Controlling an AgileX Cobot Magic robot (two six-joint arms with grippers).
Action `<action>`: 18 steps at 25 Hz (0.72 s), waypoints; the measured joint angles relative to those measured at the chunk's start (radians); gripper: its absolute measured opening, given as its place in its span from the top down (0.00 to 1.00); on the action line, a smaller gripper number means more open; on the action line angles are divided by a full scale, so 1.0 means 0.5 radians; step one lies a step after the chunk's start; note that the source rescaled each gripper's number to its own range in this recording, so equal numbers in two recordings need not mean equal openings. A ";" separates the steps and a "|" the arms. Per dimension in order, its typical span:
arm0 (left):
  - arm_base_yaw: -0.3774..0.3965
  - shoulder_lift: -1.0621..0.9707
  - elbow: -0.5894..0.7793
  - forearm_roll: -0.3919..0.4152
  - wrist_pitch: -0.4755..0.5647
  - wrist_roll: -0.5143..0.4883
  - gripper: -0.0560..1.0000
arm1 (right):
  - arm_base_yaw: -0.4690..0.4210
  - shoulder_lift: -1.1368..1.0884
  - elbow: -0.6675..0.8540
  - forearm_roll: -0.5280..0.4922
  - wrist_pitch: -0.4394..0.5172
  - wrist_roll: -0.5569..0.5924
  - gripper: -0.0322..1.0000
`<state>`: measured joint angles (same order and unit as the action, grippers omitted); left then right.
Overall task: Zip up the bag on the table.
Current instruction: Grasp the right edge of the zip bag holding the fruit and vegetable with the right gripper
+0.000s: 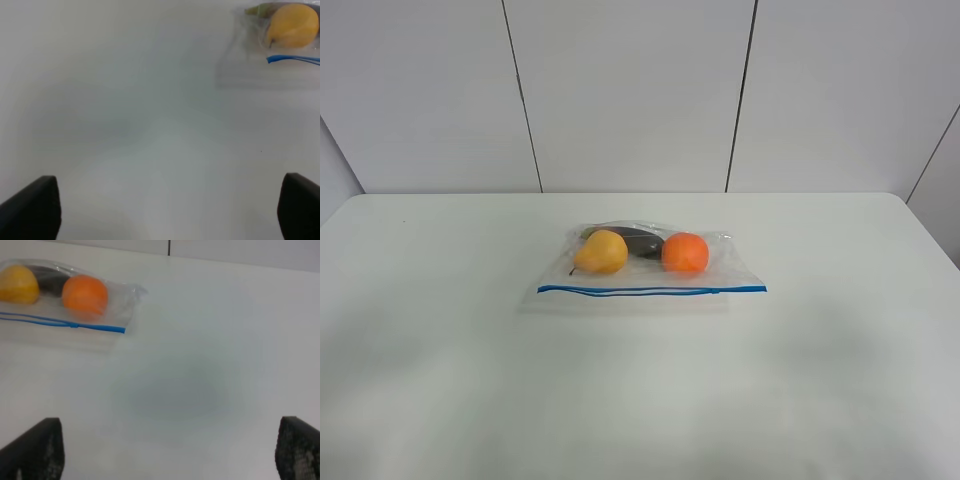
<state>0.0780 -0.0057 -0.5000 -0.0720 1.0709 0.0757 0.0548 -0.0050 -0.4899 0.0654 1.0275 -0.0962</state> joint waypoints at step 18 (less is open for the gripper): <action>0.000 0.000 0.000 0.000 0.000 0.000 0.00 | 0.000 1.175 -0.547 0.180 -0.013 0.055 0.03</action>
<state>0.0780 -0.0057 -0.5000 -0.0720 1.0709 0.0757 0.0548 0.5824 -0.7632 0.1553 1.0211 -0.0690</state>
